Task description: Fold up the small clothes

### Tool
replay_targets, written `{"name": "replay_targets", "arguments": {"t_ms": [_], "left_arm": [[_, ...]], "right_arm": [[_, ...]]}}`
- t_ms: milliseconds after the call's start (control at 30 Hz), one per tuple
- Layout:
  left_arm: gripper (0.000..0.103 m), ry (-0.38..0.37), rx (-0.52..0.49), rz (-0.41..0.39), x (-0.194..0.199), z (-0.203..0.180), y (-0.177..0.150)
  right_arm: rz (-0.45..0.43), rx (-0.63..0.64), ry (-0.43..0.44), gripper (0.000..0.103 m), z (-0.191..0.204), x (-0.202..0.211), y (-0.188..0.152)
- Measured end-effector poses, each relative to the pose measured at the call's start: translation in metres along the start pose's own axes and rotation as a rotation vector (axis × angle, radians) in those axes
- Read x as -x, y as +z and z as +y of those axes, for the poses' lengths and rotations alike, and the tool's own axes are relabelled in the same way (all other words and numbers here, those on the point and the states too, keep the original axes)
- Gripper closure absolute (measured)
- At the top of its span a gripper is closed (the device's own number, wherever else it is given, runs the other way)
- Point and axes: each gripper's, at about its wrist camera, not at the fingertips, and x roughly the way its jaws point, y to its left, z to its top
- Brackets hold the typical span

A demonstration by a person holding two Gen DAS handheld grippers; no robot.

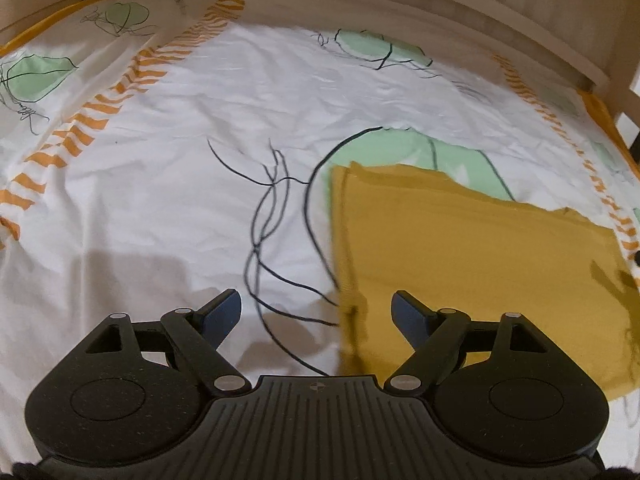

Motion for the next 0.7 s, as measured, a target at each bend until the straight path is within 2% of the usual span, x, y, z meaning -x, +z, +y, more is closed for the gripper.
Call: {"name": "replay_targets", "arguments": {"t_ms": [133, 167, 233, 267, 300, 333, 400, 433, 567, 700], "left_arm": [[0.021, 0.005, 0.007, -0.001, -0.010, 0.012, 0.000], [0.021, -0.006, 0.021, -0.001, -0.011, 0.015, -0.001], [0.021, -0.039, 0.051, 0.013, -0.015, 0.021, -0.004], [0.021, -0.051, 0.060, 0.020, -0.016, 0.023, -0.004], [0.021, -0.058, 0.064, 0.025, -0.015, 0.023, -0.003], [0.021, -0.066, 0.060, 0.025, -0.014, 0.023, -0.002], [0.021, -0.083, 0.043, 0.014, -0.009, 0.020, -0.002], [0.021, -0.090, 0.036, 0.009, -0.008, 0.019, -0.002], [0.021, -0.101, 0.024, 0.008, -0.004, 0.018, -0.003], [0.021, -0.105, 0.022, 0.020, -0.004, 0.020, -0.003]], "right_arm": [[-0.010, 0.014, -0.037, 0.001, 0.006, -0.002, -0.002], [-0.013, 0.022, -0.056, 0.004, 0.009, -0.002, -0.003], [-0.017, 0.040, -0.104, 0.019, 0.015, -0.002, -0.003], [-0.019, 0.048, -0.127, 0.032, 0.016, -0.002, -0.003], [-0.020, 0.051, -0.155, 0.041, 0.018, -0.001, -0.003], [-0.023, 0.052, -0.181, 0.045, 0.018, 0.000, -0.002], [-0.031, 0.052, -0.220, 0.071, 0.019, 0.002, -0.003], [-0.036, 0.051, -0.242, 0.076, 0.020, 0.003, -0.003], [-0.061, 0.117, -0.299, 0.078, 0.043, 0.005, -0.005], [-0.063, 0.216, -0.313, 0.078, 0.085, 0.000, -0.004]]}}
